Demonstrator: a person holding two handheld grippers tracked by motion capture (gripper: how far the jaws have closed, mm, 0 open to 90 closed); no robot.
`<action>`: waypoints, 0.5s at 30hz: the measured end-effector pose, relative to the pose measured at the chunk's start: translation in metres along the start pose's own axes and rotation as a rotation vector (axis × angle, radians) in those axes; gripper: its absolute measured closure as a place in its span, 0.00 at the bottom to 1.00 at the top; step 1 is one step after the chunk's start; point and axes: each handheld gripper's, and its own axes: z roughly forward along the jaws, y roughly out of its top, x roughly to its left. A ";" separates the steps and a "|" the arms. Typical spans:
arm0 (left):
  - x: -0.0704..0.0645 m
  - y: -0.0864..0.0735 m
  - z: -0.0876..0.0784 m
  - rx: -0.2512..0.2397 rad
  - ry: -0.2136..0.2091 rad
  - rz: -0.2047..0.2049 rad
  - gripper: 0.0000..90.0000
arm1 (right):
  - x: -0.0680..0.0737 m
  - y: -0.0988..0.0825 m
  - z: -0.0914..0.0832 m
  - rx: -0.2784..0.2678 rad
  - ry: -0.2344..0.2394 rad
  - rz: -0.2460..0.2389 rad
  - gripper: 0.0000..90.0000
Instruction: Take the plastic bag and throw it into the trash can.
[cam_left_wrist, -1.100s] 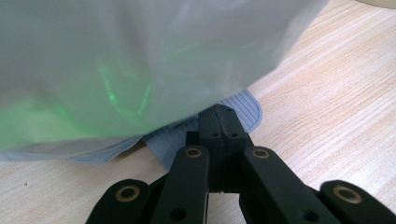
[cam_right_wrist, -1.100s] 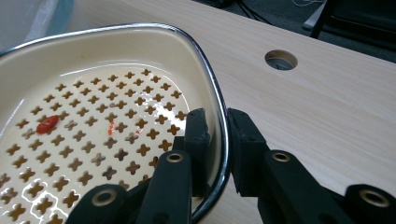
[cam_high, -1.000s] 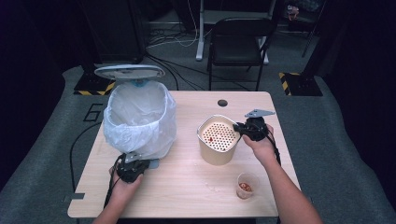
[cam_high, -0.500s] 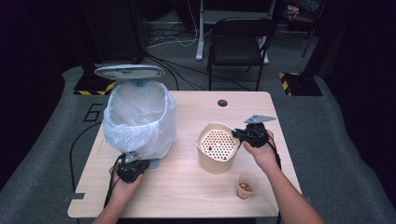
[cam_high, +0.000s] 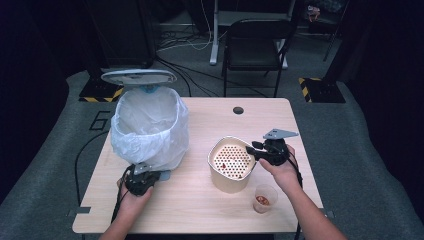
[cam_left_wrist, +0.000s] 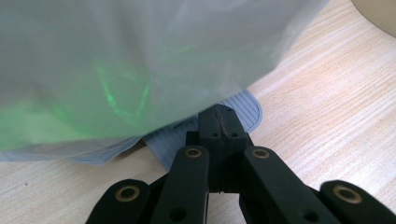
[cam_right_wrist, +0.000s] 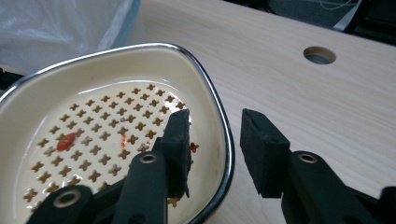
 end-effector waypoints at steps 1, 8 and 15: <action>0.000 0.000 0.000 0.001 0.007 -0.007 1.00 | 0.001 0.000 -0.003 -0.011 -0.002 -0.001 0.65; -0.001 0.000 0.000 -0.005 0.007 -0.002 1.00 | 0.003 -0.007 -0.033 -0.075 -0.018 0.026 0.53; -0.001 0.000 0.000 -0.005 0.010 -0.001 1.00 | 0.004 -0.020 -0.057 -0.099 -0.014 0.022 0.43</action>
